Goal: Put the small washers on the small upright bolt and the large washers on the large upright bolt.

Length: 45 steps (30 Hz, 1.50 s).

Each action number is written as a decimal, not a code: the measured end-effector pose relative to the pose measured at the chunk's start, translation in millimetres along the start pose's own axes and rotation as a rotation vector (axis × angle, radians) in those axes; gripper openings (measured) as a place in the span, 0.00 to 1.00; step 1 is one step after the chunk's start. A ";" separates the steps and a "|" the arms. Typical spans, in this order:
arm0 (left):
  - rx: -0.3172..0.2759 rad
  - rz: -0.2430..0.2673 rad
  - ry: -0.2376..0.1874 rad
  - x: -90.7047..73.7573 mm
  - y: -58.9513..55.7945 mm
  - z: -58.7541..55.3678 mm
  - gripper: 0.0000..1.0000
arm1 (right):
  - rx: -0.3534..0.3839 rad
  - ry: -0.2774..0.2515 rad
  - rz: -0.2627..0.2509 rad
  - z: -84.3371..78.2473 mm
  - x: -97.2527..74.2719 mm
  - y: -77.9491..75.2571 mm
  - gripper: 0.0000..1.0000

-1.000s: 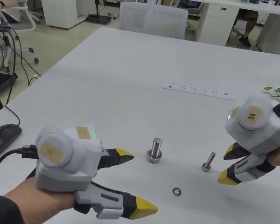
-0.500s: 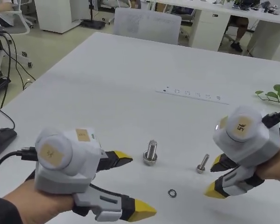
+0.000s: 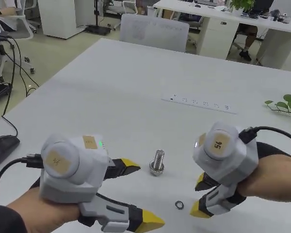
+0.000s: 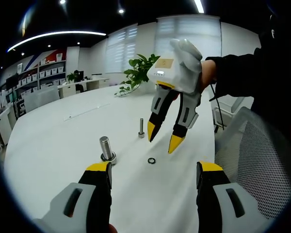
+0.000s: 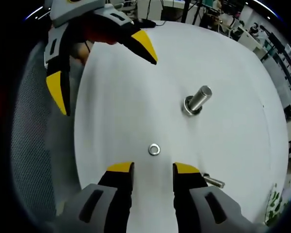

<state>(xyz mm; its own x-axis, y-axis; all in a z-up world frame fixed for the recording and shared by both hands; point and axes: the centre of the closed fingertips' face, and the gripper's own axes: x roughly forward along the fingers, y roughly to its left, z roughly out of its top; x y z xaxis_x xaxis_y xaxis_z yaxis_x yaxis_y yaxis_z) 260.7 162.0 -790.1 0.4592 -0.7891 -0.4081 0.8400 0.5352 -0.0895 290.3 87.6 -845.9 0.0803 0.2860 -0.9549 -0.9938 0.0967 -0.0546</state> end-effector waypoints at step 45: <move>-0.007 0.009 -0.018 -1.5 0.8 2.7 0.70 | -0.089 0.097 0.068 4.7 36.0 1.8 0.20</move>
<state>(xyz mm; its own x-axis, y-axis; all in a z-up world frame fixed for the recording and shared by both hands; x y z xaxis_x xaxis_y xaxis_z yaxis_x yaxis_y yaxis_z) 261.4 162.9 -787.1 0.4719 -0.7893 -0.3928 0.8337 0.5445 -0.0925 291.8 102.6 -878.9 0.0094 0.1946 -0.9808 -0.9999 -0.0061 -0.0108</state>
